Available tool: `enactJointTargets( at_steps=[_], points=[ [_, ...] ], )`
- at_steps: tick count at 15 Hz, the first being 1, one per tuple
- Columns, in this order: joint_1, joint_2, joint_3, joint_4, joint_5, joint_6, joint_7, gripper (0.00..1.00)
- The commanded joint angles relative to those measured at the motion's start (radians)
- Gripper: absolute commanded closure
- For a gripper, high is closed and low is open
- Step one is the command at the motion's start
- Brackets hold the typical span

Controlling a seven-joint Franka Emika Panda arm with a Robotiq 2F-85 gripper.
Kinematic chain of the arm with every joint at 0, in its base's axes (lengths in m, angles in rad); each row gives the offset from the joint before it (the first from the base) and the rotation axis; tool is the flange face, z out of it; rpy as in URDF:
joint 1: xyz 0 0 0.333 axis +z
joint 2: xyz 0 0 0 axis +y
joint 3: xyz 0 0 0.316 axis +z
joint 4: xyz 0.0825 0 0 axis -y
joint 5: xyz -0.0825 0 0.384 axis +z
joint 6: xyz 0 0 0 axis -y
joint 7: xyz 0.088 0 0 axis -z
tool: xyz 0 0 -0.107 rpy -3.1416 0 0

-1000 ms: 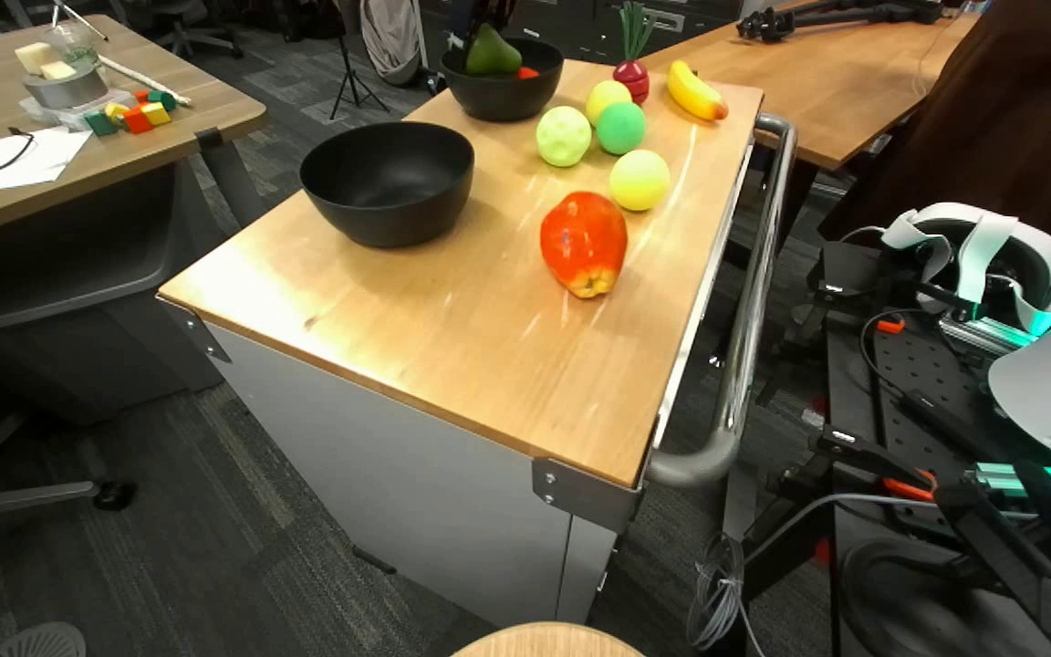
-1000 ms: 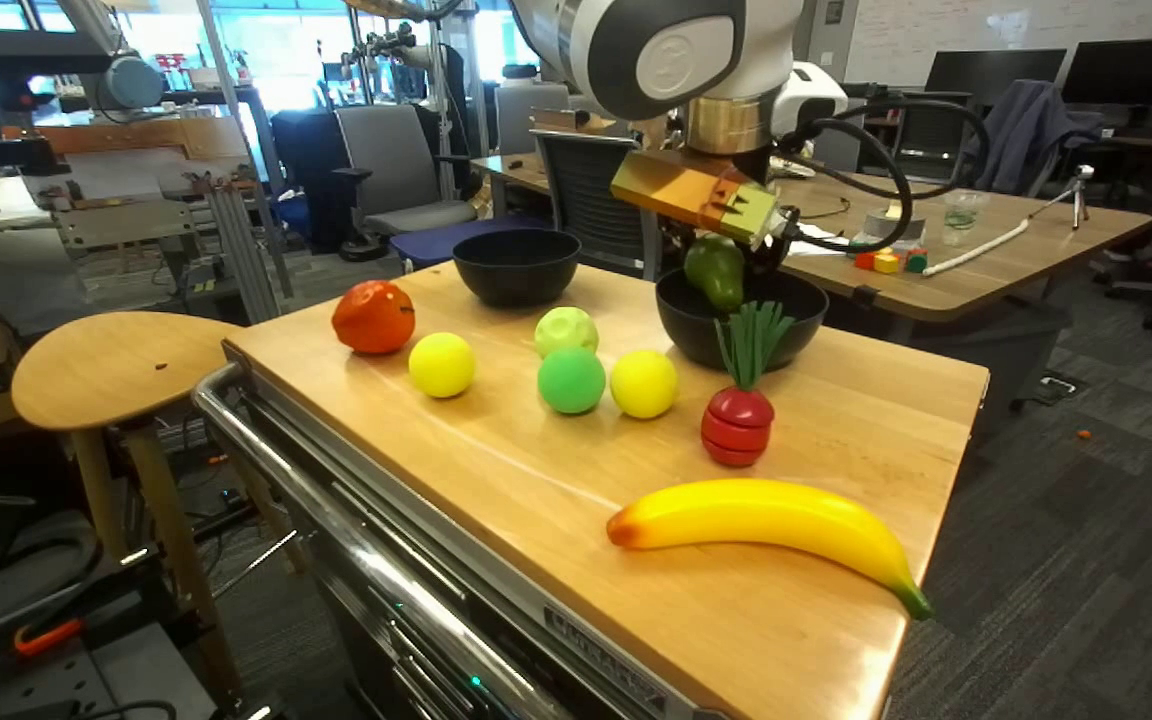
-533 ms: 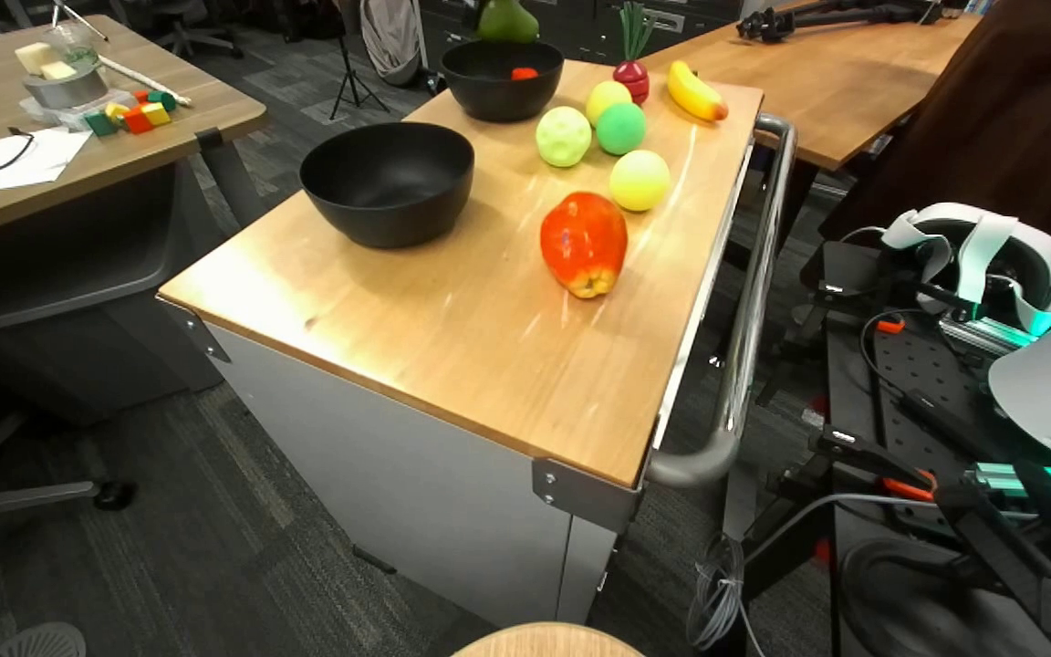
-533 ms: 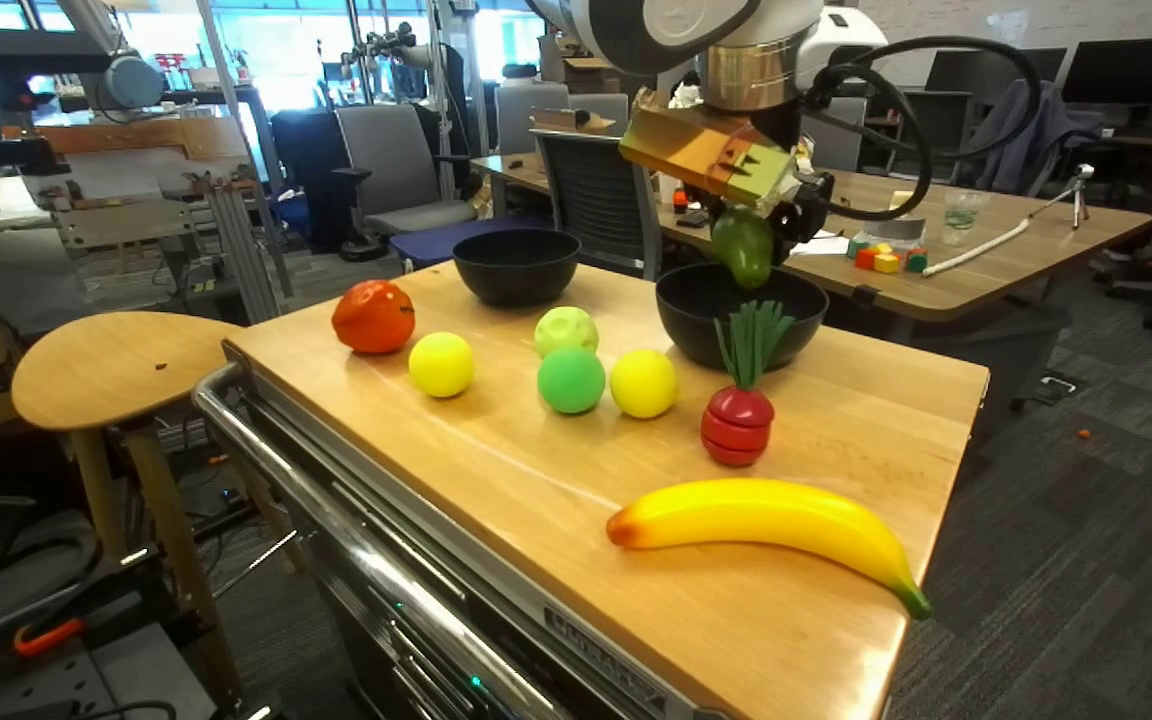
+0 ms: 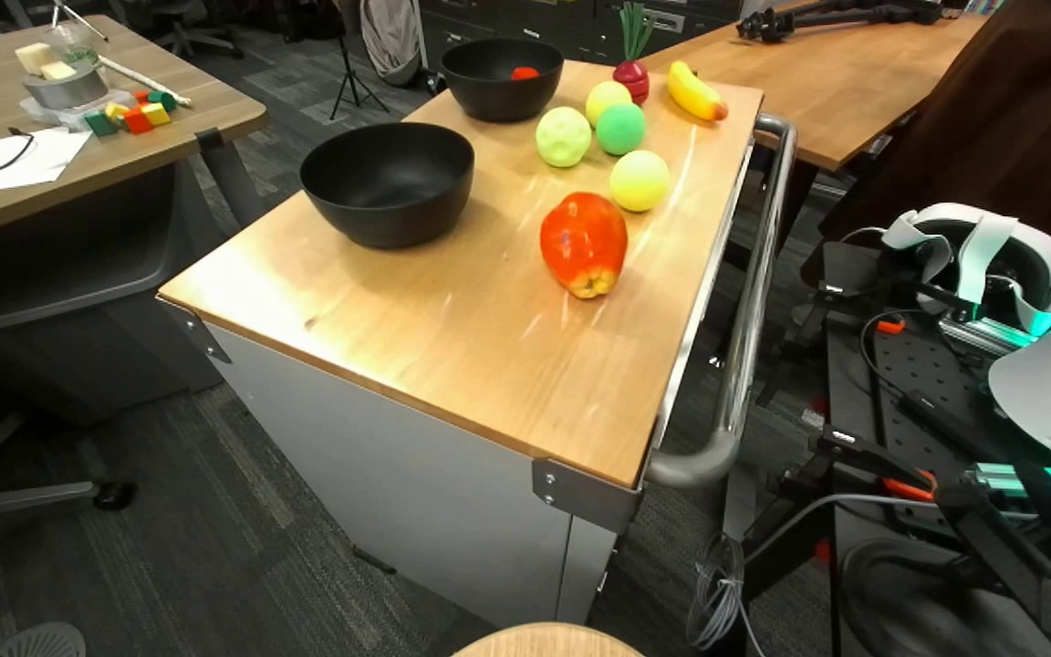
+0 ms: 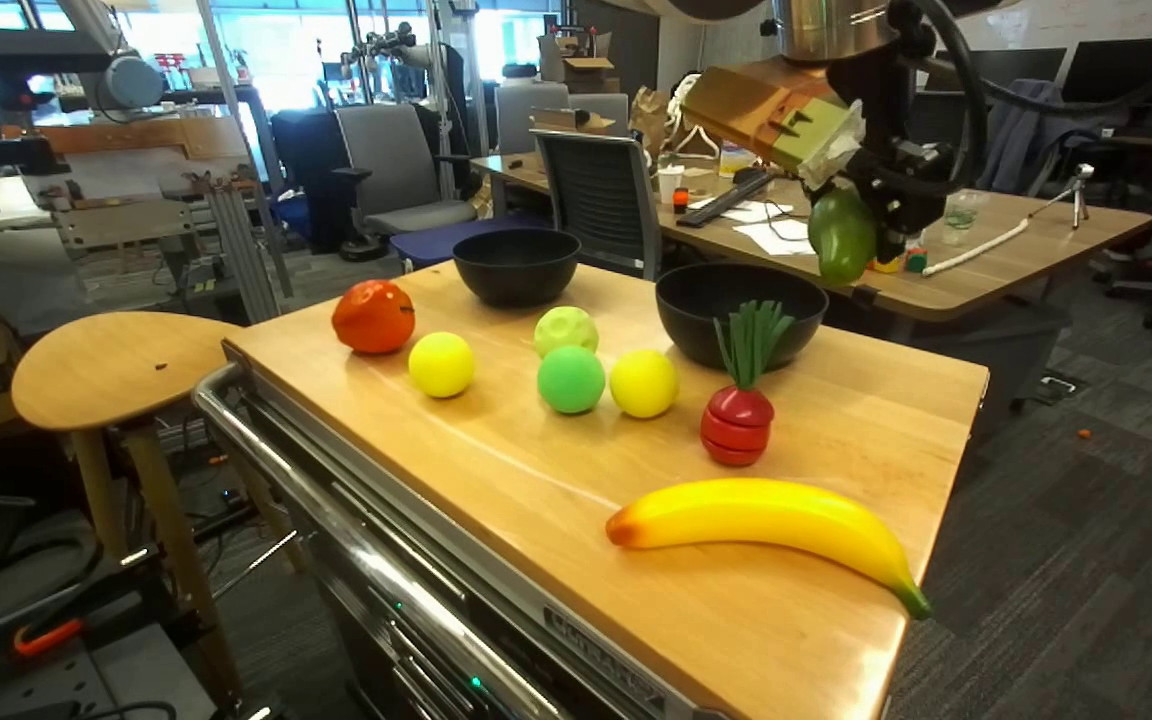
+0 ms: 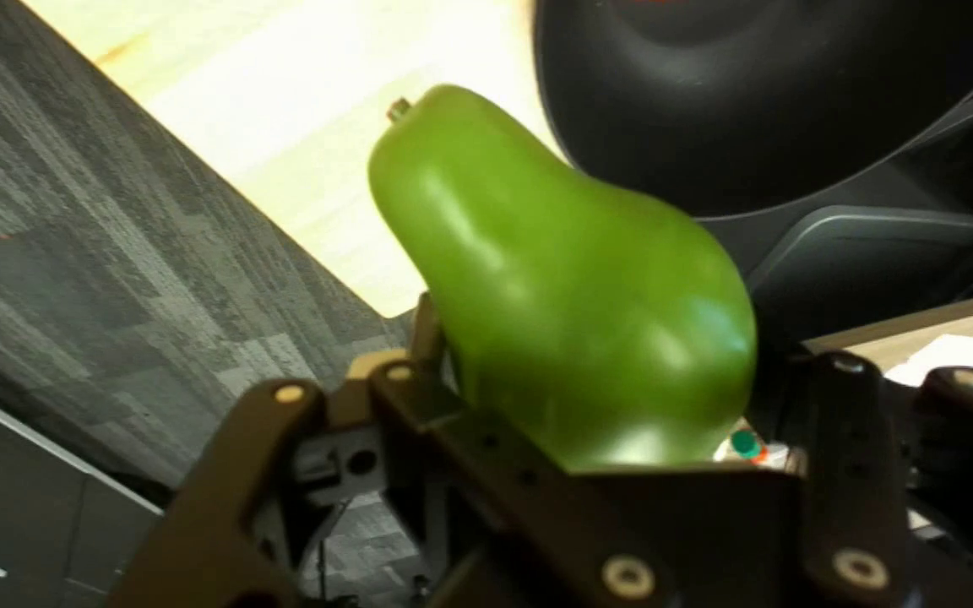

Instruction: Remove all the fruit toys from the bowls starting with the one on the left

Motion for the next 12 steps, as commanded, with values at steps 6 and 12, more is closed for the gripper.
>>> enactJointTargets(
  at_steps=[6, 12],
  points=[
    [0.040, -0.041, -0.118, -0.094, -0.053, -0.004, 0.286, 0.51],
    [0.044, 0.011, -0.135, -0.115, -0.040, 0.005, 0.377, 0.51]
  ],
)
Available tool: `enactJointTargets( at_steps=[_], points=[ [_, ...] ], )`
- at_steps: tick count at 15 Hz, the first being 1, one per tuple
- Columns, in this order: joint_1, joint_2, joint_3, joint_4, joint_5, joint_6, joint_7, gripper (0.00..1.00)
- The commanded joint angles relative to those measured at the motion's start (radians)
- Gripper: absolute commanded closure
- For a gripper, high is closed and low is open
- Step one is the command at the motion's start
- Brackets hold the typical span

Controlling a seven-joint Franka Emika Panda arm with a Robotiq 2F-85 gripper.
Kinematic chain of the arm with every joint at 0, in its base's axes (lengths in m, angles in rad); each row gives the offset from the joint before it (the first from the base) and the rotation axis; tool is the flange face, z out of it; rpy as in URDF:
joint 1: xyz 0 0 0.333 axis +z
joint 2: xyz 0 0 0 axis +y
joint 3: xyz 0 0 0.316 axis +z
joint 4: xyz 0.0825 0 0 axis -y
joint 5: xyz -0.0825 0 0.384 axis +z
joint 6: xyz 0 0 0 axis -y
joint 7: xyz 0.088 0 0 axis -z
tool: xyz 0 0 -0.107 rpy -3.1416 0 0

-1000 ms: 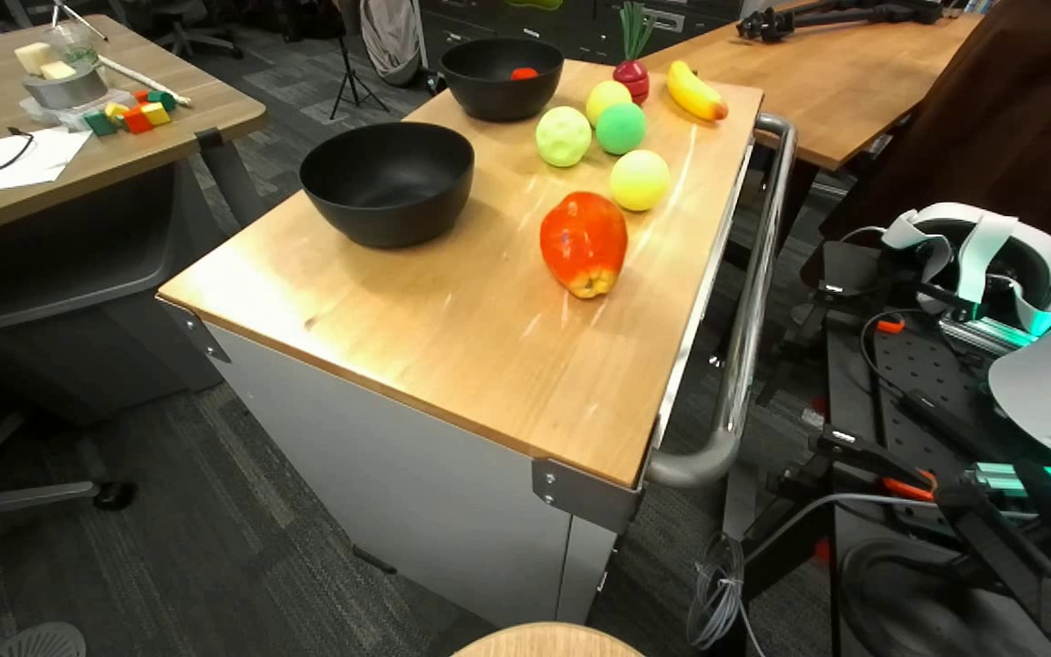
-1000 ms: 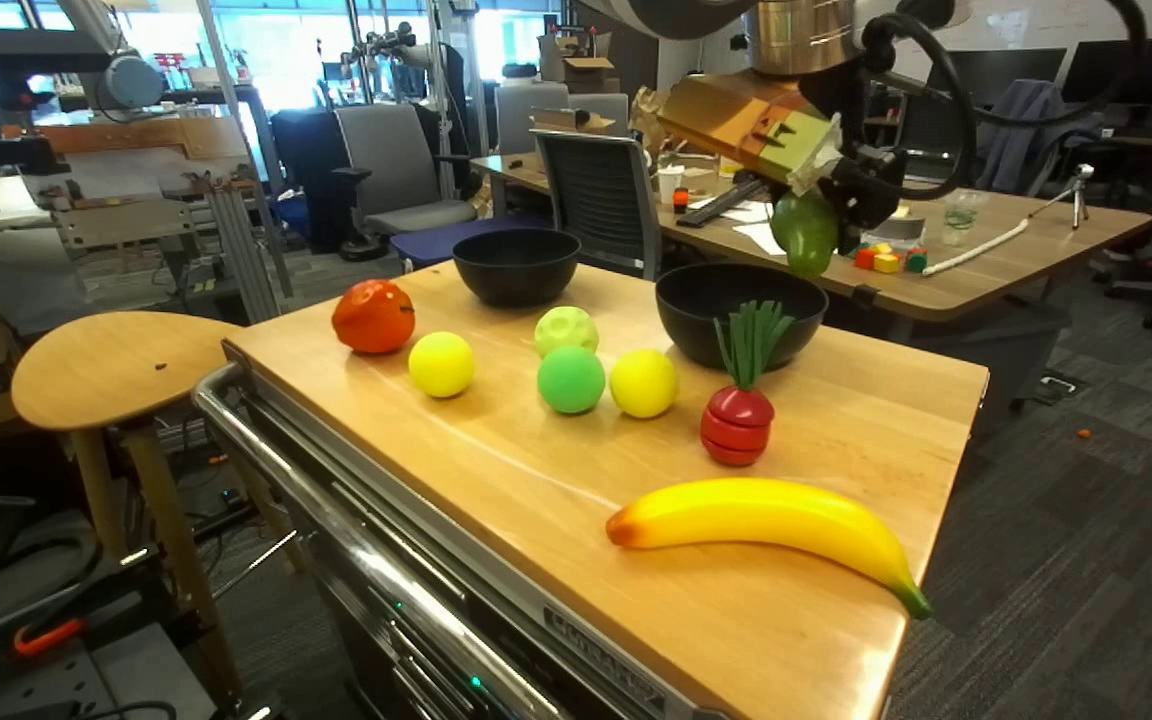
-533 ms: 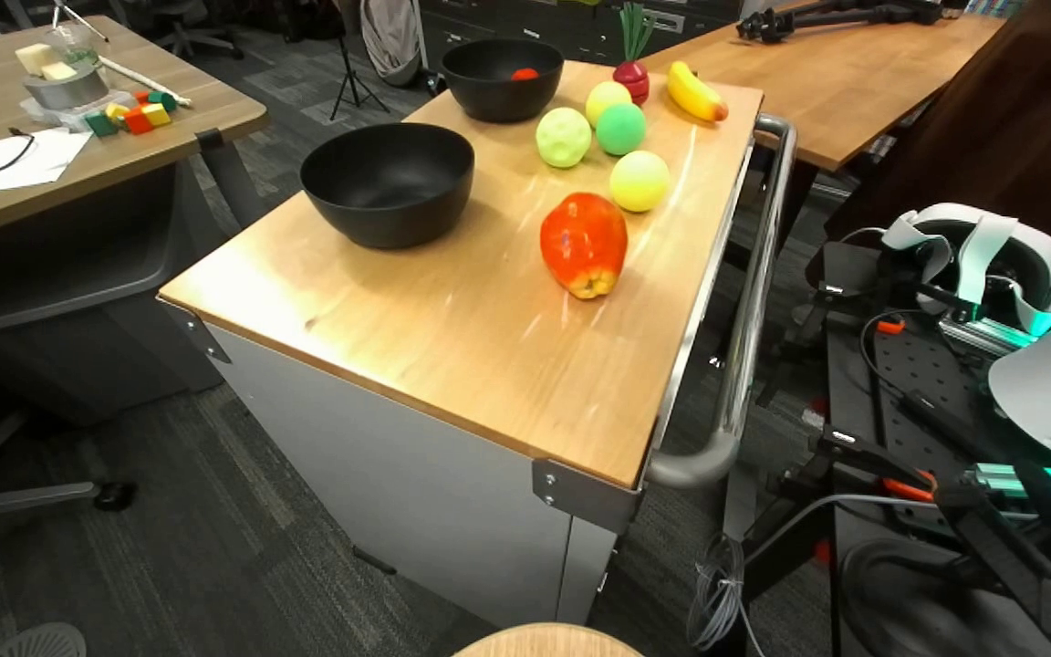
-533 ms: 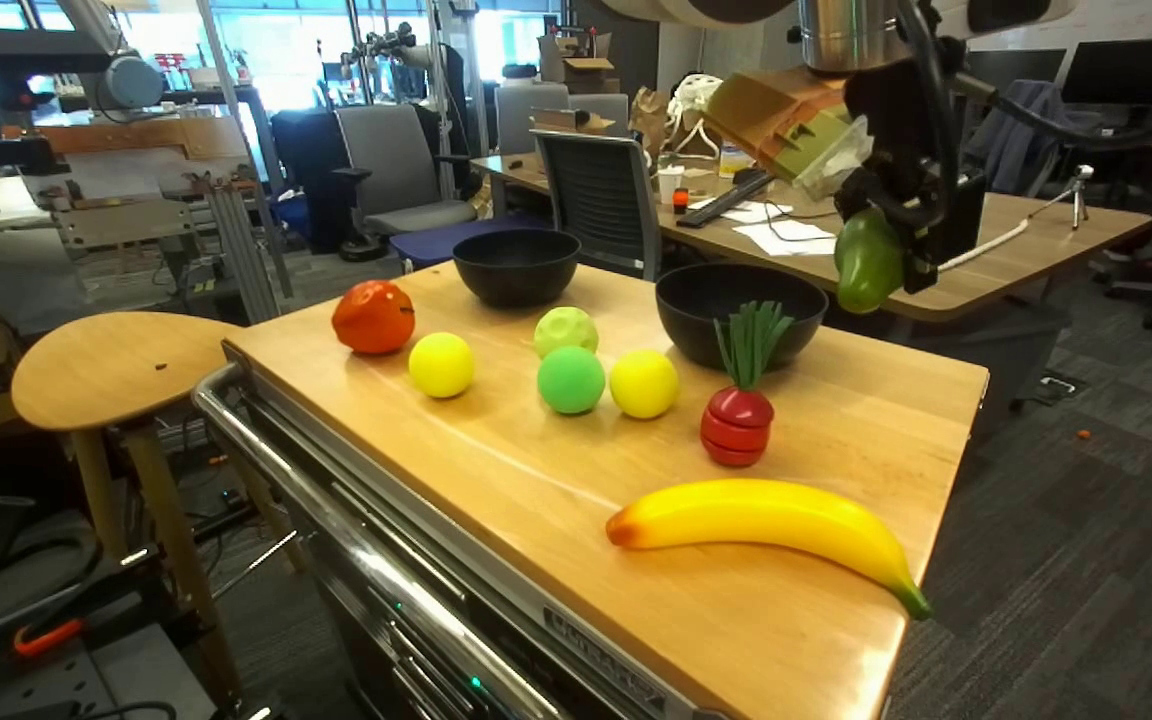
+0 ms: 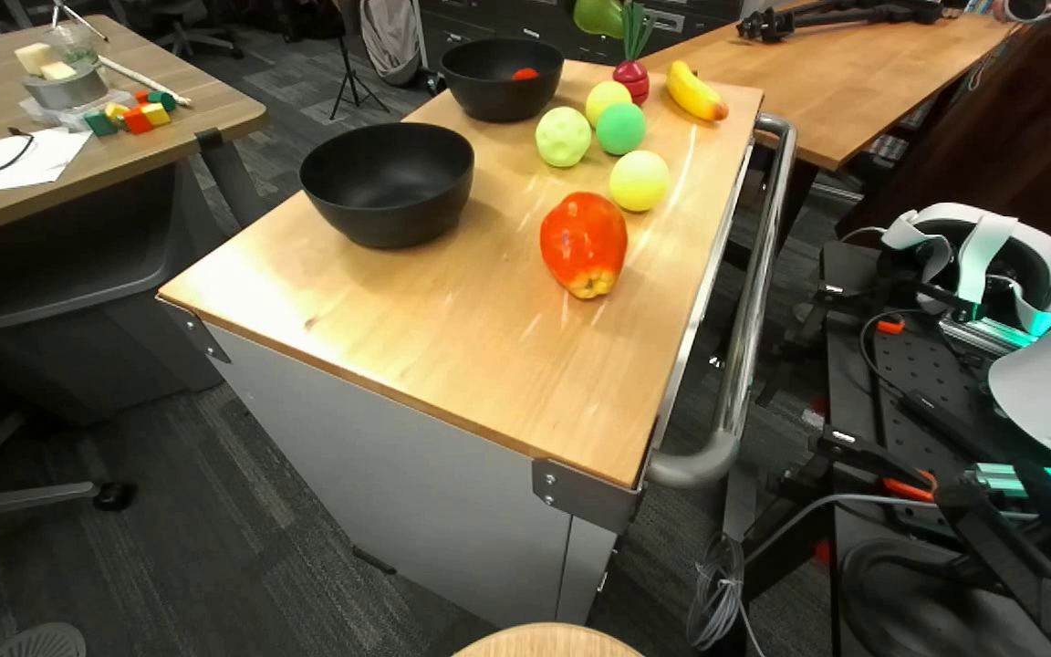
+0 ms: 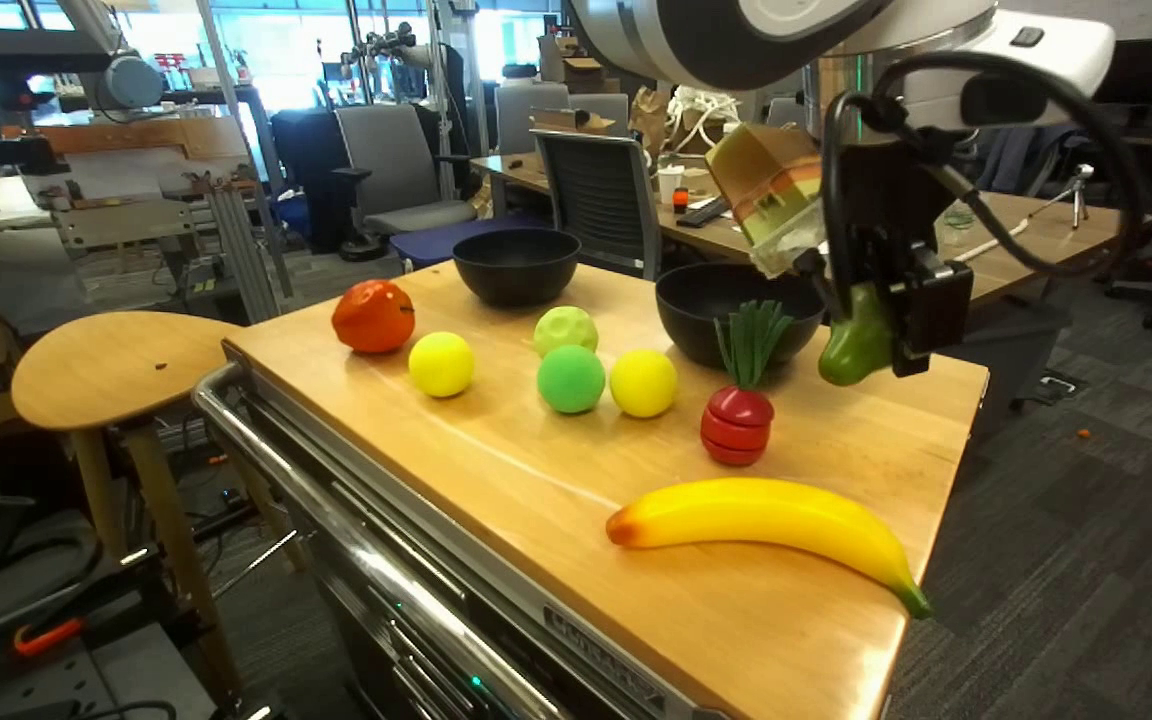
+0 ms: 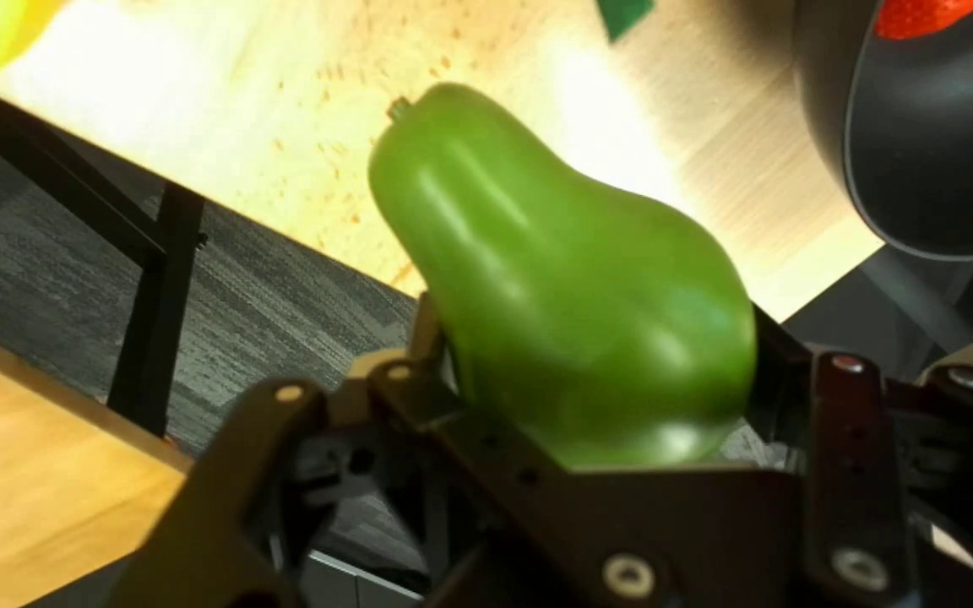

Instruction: Remove all the fruit toys from the bowls starting with the one on the left

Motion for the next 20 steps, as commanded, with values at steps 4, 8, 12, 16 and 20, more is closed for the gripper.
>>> enactJointTargets(
  at_steps=[4, 8, 12, 16, 20],
  points=[
    [0.027, 0.067, -0.016, 0.009, 0.003, 0.019, 0.119, 0.51],
    [0.036, 0.096, -0.017, 0.017, 0.003, 0.011, 0.147, 0.51],
    [0.072, 0.049, -0.047, -0.021, -0.049, -0.008, 0.168, 0.05],
    [0.120, -0.064, -0.087, -0.092, -0.168, 0.034, 0.128, 0.00],
    [0.085, -0.193, 0.010, -0.137, -0.091, 0.047, -0.020, 0.00]
  ],
)
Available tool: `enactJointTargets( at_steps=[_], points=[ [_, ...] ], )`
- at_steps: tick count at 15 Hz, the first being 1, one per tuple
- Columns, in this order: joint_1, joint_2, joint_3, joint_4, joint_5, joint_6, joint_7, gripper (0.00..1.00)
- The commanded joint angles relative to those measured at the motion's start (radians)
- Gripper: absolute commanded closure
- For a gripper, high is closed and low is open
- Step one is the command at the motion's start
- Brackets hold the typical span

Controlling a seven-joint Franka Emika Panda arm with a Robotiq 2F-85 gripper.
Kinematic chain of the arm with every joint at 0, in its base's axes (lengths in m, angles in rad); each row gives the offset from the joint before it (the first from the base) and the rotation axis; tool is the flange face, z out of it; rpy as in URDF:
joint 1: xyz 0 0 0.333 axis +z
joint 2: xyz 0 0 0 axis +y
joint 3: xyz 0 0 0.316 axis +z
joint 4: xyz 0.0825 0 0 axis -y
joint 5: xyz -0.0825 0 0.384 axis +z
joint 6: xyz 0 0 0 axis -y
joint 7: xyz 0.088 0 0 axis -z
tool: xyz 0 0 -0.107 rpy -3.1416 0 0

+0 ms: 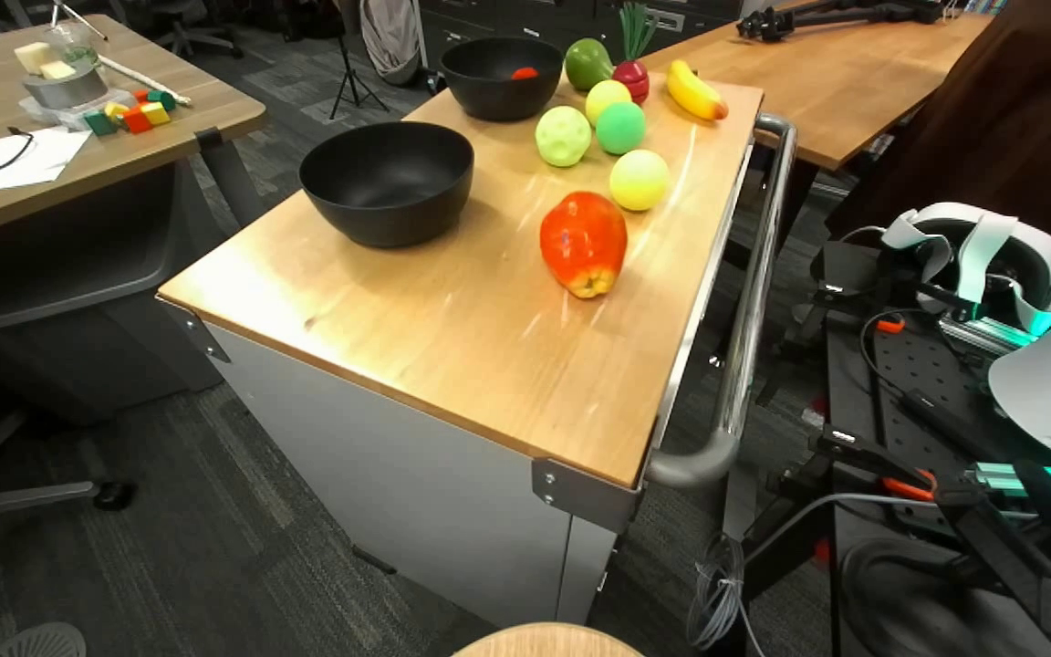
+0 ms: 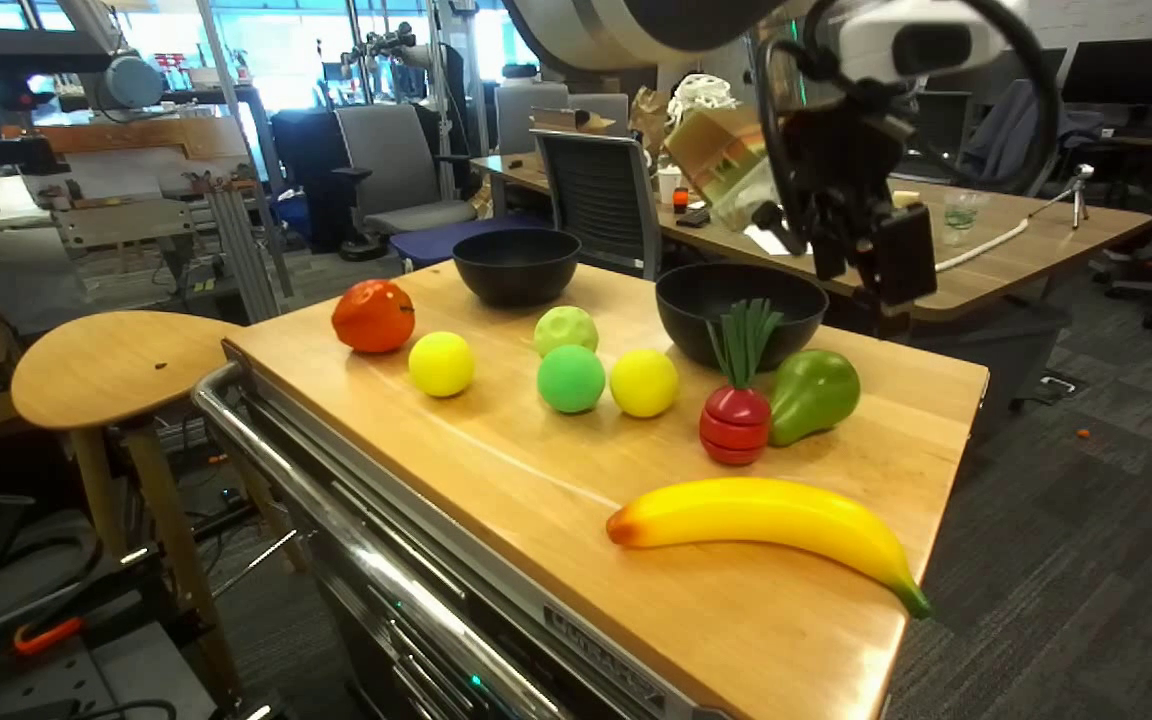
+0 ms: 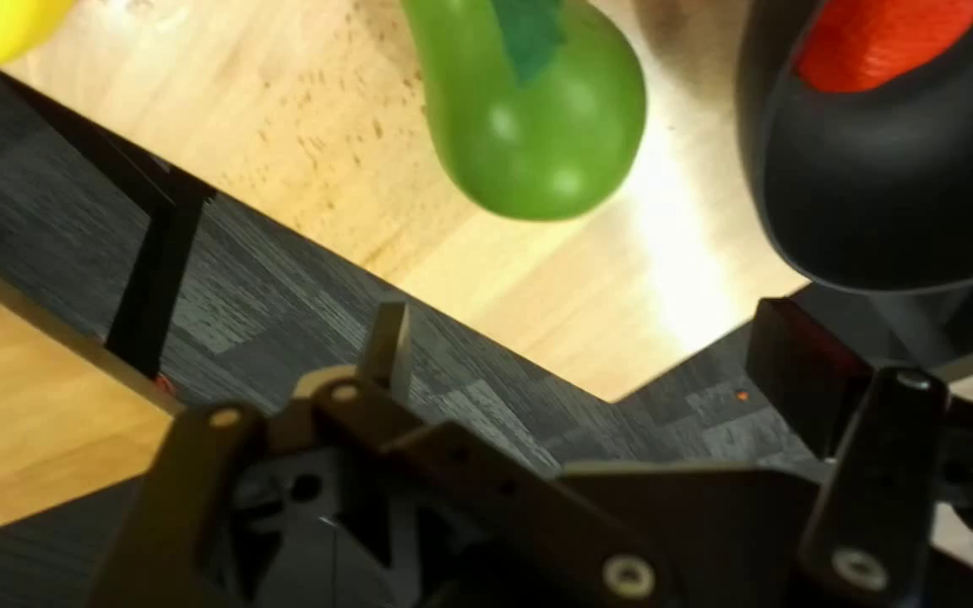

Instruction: Remove all the fruit toys from the bowls starting with the one on the left

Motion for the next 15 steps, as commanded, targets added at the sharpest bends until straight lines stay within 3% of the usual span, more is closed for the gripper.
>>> enactJointTargets(
  at_steps=[1, 4, 7, 11, 12, 13, 15],
  points=[
    [-0.021, -0.140, 0.088, -0.073, 0.105, 0.003, -0.147, 0.00],
    [-0.017, -0.099, 0.141, 0.005, 0.220, -0.074, -0.220, 0.00],
    [-0.013, -0.025, 0.166, 0.077, 0.260, -0.135, -0.229, 0.34],
    [-0.010, 0.078, 0.160, 0.170, 0.225, -0.185, -0.173, 0.67],
    [-0.010, 0.101, 0.156, 0.190, 0.220, -0.193, -0.164, 0.54],
    [-0.009, 0.121, 0.150, 0.208, 0.210, -0.199, -0.152, 0.29],
    [-0.009, 0.153, 0.140, 0.238, 0.199, -0.221, -0.131, 0.23]
  ],
)
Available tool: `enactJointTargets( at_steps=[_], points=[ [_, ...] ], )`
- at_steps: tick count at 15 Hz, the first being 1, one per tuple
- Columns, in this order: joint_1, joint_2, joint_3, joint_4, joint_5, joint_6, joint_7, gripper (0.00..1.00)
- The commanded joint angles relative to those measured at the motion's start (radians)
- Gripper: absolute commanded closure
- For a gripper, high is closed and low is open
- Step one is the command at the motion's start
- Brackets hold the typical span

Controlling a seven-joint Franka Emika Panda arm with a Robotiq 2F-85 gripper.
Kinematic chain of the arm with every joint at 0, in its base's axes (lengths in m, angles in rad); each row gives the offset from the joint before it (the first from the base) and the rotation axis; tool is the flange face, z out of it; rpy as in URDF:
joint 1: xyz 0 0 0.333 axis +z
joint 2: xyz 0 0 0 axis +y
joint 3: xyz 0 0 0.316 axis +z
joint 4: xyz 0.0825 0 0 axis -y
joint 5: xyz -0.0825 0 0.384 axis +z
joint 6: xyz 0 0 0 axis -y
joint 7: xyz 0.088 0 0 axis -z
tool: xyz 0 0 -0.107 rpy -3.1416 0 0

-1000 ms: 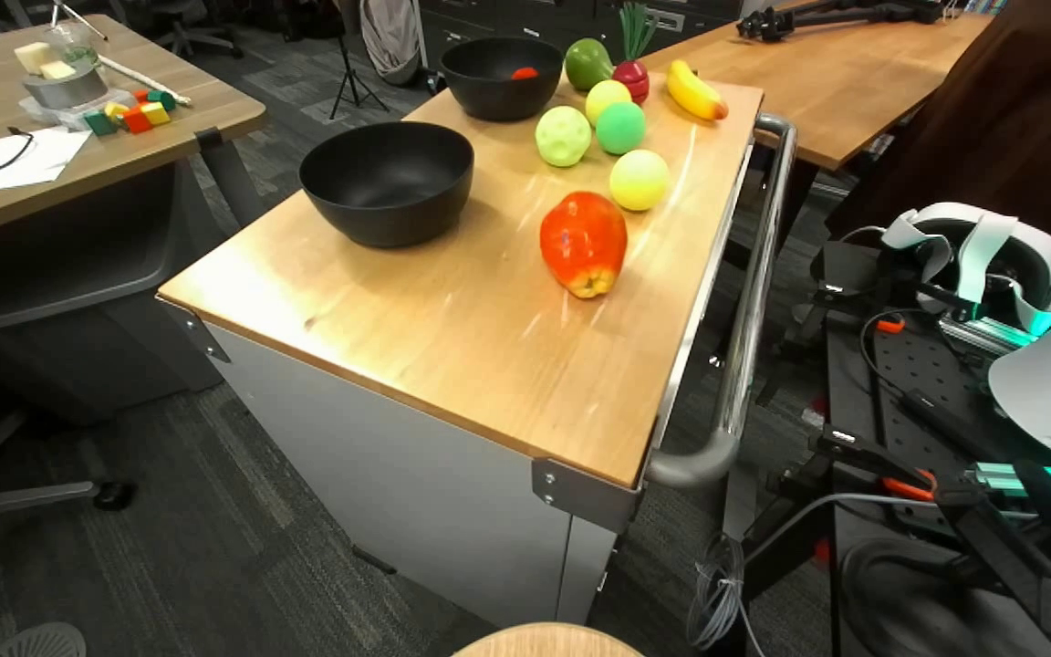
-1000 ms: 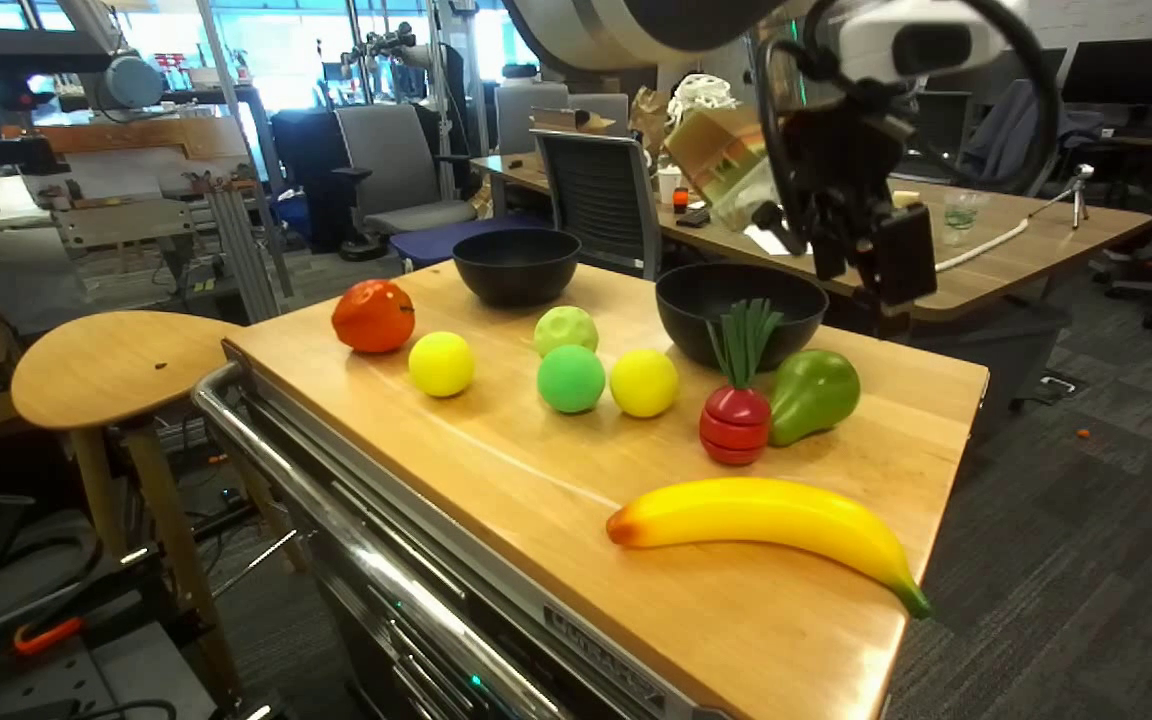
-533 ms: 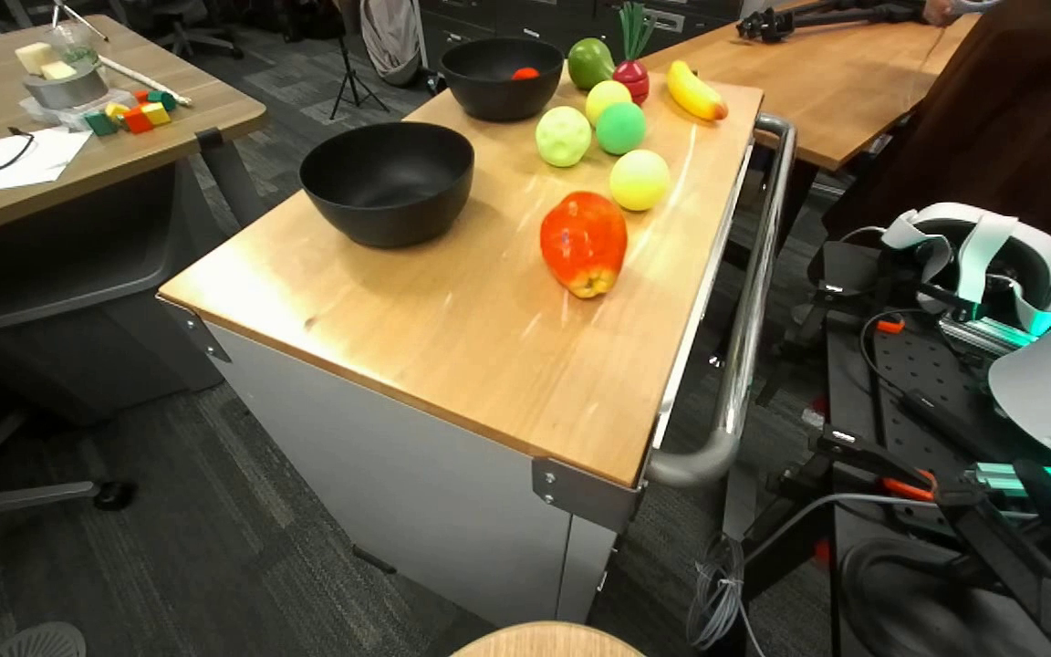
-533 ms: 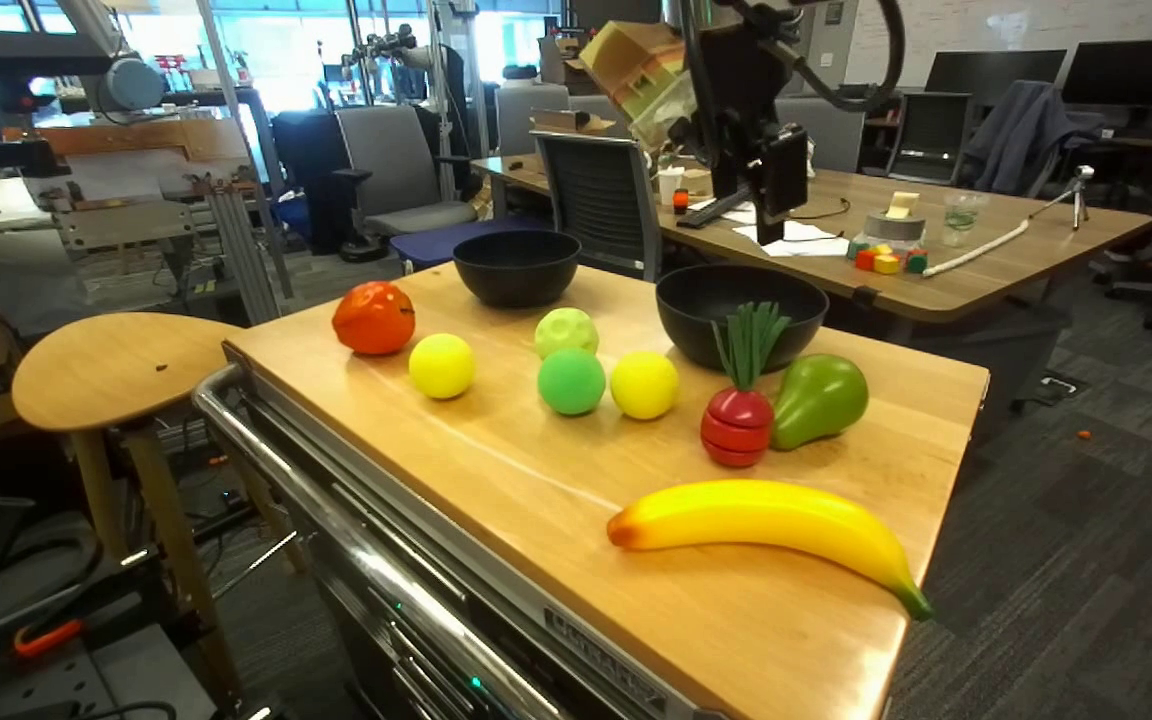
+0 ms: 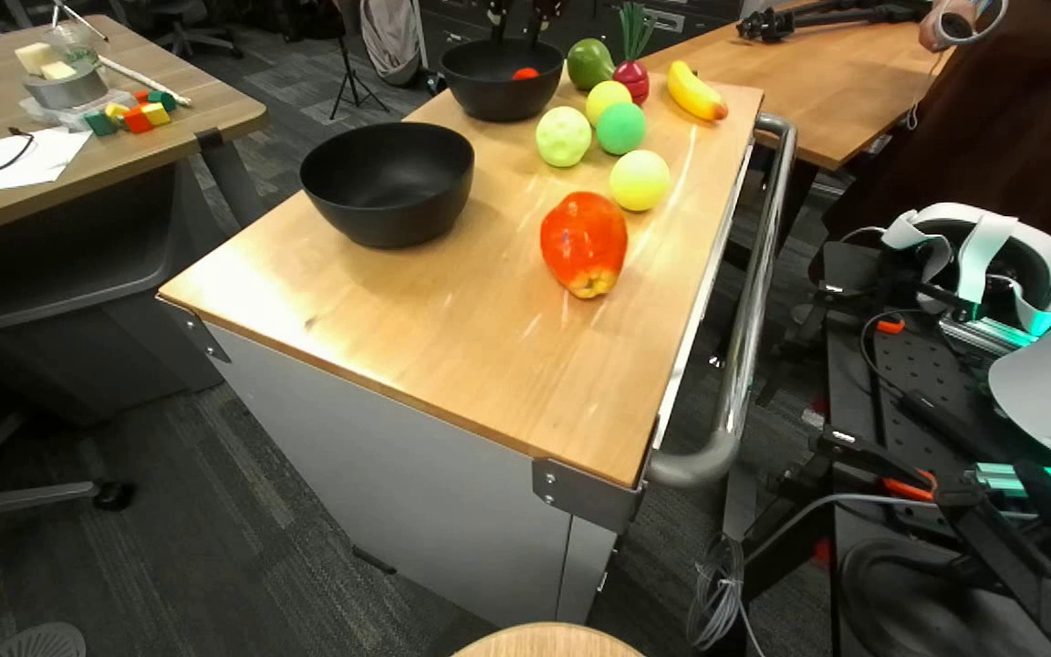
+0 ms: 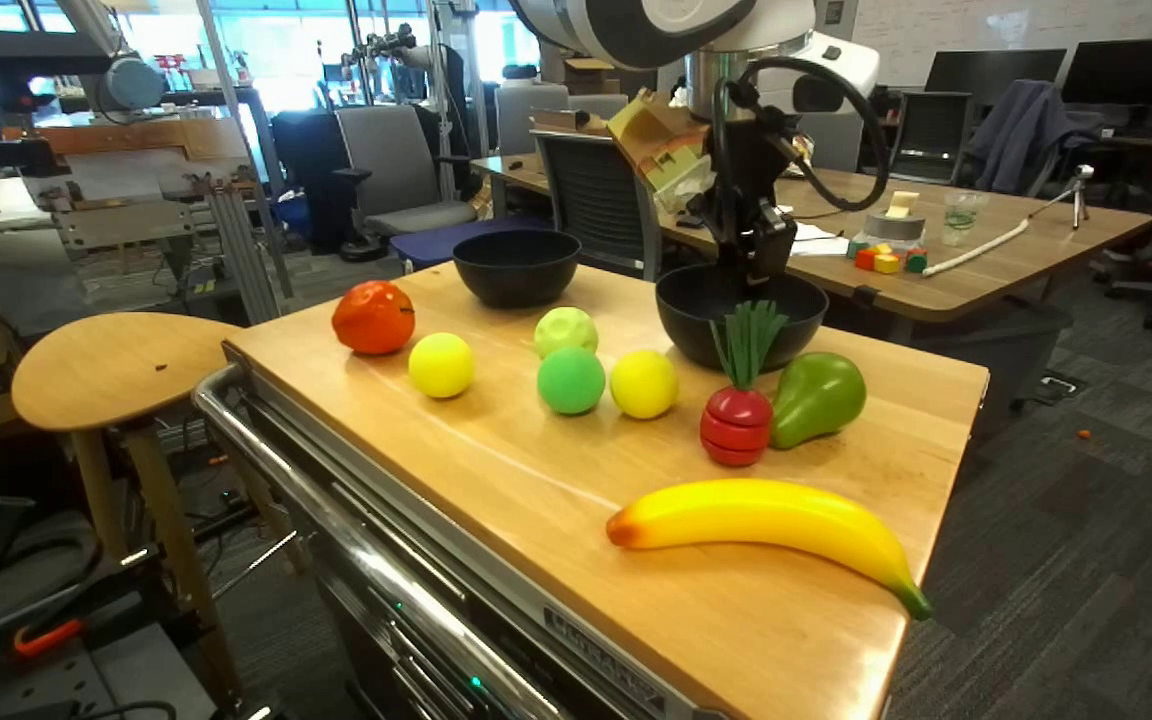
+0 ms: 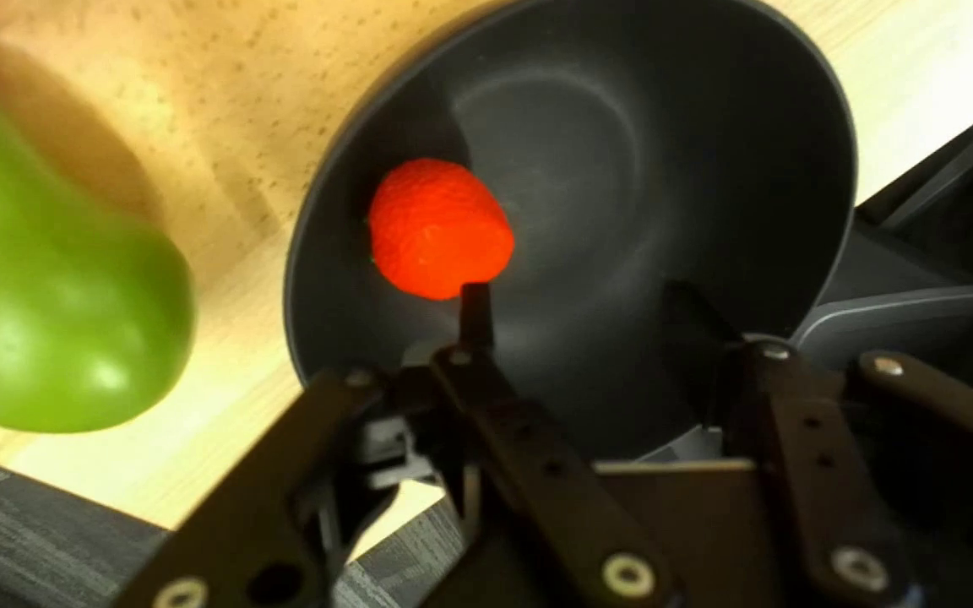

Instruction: Remove all the fruit toys from the bowls starting with the one on the left

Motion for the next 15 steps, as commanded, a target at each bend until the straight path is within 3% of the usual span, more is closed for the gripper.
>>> enactJointTargets(
  at_steps=[1, 5, 10, 11, 12, 14, 15],
  points=[
    [-0.002, 0.066, -0.018, 0.096, -0.029, -0.060, 0.050, 0.15],
    [0.000, 0.102, -0.036, 0.125, -0.056, -0.092, 0.079, 0.04],
    [0.008, 0.148, -0.055, 0.154, -0.097, -0.125, 0.131, 0.29],
    [0.010, 0.158, -0.058, 0.160, -0.106, -0.134, 0.145, 0.29],
    [0.012, 0.165, -0.060, 0.165, -0.113, -0.143, 0.156, 0.37],
    [0.011, 0.180, -0.060, 0.178, -0.117, -0.158, 0.173, 0.60],
    [0.011, 0.184, -0.059, 0.186, -0.115, -0.168, 0.180, 0.62]
  ],
)
